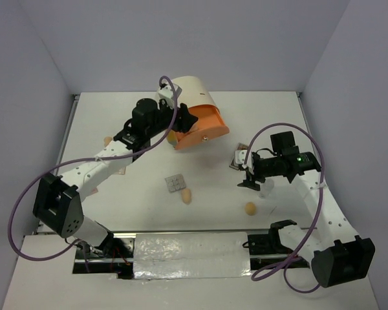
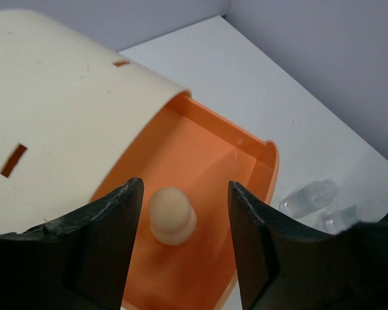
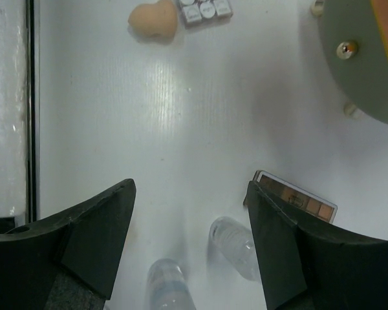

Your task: Organize the makeup

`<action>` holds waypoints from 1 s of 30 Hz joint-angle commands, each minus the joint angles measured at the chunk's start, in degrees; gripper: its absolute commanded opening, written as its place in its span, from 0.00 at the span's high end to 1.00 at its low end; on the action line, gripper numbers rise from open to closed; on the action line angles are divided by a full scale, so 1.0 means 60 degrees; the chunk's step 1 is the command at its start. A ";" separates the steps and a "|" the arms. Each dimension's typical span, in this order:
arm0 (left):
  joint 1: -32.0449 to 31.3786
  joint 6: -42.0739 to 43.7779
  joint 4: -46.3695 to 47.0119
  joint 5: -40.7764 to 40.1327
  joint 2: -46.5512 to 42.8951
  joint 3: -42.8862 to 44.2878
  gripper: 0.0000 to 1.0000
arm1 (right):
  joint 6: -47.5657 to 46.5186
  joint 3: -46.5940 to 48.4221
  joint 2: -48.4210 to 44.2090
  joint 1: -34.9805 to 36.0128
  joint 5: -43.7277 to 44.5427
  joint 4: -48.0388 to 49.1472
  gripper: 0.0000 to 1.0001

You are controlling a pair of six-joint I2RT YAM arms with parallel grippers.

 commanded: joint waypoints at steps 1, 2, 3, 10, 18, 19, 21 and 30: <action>-0.0058 0.0094 0.0285 -0.0110 -0.0260 0.0789 0.32 | -0.1466 -0.0029 0.0139 -0.0012 0.0548 -0.0899 0.23; -0.0058 0.0065 0.0212 -0.0081 -0.0361 0.0863 0.32 | -0.1715 -0.0014 0.0314 -0.0026 0.0694 -0.1248 0.22; -0.0058 0.0021 0.0168 -0.0066 -0.0464 0.0994 0.32 | -0.2268 0.0015 0.0403 -0.0026 0.0739 -0.1455 0.22; -0.0058 -0.0067 -0.0403 -0.1029 -0.2088 0.0499 0.60 | -0.5419 -0.0086 0.1544 0.0164 0.1734 -0.3944 0.28; -0.0058 -0.0930 -0.1296 -0.2071 -0.5603 -0.2748 0.35 | -0.5191 -0.0950 0.2015 0.1101 0.3550 -0.3495 0.29; -0.0058 -0.1120 -0.1356 -0.2130 -0.5882 -0.3059 0.34 | -0.4986 -0.1140 0.2102 0.1261 0.3639 -0.3072 0.29; -0.0058 -0.1662 -0.1502 -0.2292 -0.6702 -0.3909 0.30 | -0.4604 -0.1302 0.2249 0.1379 0.3785 -0.2791 0.30; -0.0058 -0.2264 -0.2015 -0.2366 -0.7995 -0.5450 0.30 | -0.3696 -0.1625 0.2820 0.1570 0.4006 -0.1326 0.36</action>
